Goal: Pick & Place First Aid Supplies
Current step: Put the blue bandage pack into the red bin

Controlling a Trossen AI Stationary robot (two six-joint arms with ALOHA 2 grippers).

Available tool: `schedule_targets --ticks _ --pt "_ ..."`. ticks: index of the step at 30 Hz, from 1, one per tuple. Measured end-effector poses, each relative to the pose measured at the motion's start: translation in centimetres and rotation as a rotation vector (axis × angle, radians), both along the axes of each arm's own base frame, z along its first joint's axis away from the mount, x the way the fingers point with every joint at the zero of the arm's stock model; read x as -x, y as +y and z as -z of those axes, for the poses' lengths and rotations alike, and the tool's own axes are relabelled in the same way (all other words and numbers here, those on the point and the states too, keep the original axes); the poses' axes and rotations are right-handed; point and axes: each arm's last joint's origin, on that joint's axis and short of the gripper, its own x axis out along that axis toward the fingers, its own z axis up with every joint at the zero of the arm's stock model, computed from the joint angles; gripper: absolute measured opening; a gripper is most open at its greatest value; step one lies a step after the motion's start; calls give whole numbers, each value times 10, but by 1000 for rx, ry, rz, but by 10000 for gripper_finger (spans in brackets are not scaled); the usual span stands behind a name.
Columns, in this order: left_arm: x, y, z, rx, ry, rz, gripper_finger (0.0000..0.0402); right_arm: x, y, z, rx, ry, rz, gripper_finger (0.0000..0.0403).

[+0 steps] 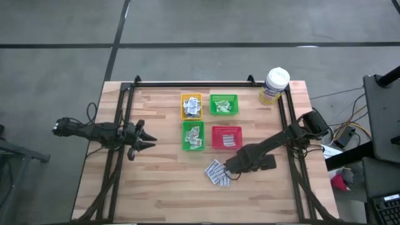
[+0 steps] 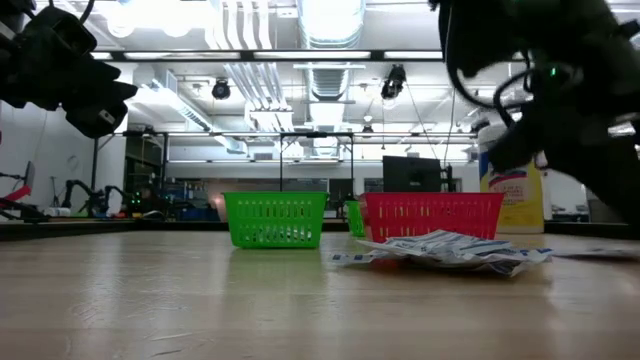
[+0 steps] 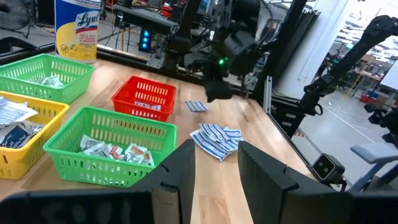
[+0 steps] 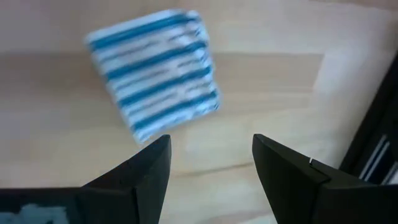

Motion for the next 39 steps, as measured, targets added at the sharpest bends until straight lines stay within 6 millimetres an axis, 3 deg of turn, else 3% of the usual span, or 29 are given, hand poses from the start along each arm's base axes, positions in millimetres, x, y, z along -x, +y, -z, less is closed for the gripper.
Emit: schedule_targets --ticks 4,8,14,24,39 --pt "0 0 0 0 0 -1 115 0 4 -11 5 -58 -28 224" --pt "0 0 0 2 0 -1 115 0 4 -10 6 -52 -50 224" --pt "0 0 0 14 2 -3 115 2 3 -7 -43 -62 -222 224" --pt "0 0 0 22 2 -3 115 1 3 -7 -72 -80 -310 224" --pt "0 0 0 28 2 -4 115 4 3 -3 -63 -62 -286 224"
